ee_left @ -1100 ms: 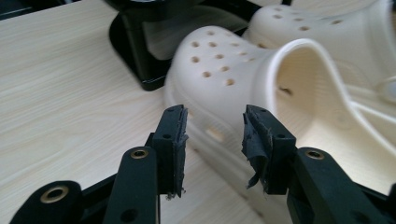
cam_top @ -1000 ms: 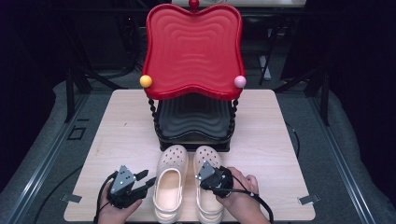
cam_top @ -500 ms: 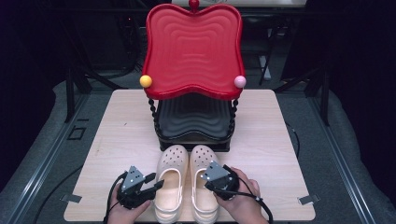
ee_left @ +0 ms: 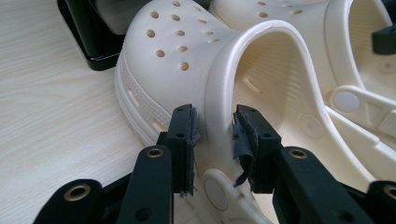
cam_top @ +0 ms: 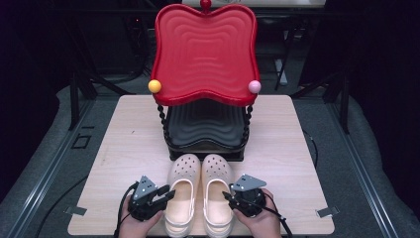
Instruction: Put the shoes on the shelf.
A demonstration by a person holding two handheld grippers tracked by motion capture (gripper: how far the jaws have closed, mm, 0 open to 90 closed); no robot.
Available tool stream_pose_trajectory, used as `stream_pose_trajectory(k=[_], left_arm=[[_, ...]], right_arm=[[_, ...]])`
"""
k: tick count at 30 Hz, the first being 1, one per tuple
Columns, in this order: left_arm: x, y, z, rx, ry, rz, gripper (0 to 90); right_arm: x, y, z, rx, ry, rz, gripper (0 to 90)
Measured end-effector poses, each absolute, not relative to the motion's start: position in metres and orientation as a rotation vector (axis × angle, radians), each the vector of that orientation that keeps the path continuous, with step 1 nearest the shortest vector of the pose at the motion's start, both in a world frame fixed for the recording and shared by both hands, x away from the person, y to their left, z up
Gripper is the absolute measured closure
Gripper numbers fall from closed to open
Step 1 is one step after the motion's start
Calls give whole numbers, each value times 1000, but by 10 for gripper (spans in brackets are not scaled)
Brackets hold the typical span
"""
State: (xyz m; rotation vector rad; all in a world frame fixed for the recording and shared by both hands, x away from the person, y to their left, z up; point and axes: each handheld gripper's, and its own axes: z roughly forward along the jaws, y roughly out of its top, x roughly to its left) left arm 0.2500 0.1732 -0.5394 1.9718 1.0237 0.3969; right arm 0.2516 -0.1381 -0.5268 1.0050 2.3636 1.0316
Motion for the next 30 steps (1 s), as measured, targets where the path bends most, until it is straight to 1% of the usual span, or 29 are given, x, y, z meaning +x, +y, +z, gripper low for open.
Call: stream_pose_trajectory(k=[8,11,17,23,28,30], left_arm=[[249,163,-539,1969,1001,333,682],[248,157,-539,1983,986,368,679],[249,156,-539,1984,982,374,679],[249,160,-540,1980,967,367,658],[246,159,-535,2006,918,423,636],[246,160,-530,2003,901,429,625]], right_arm=[[251,-141,-525,1048,2355,1051,688],[250,-142,-524,1044,2348,1064,696],[247,-143,-523,1042,2349,1054,718],[248,-143,-523,992,2349,1052,687],[247,-143,-519,937,2372,1027,676],[247,-143,-515,960,2340,1021,636]])
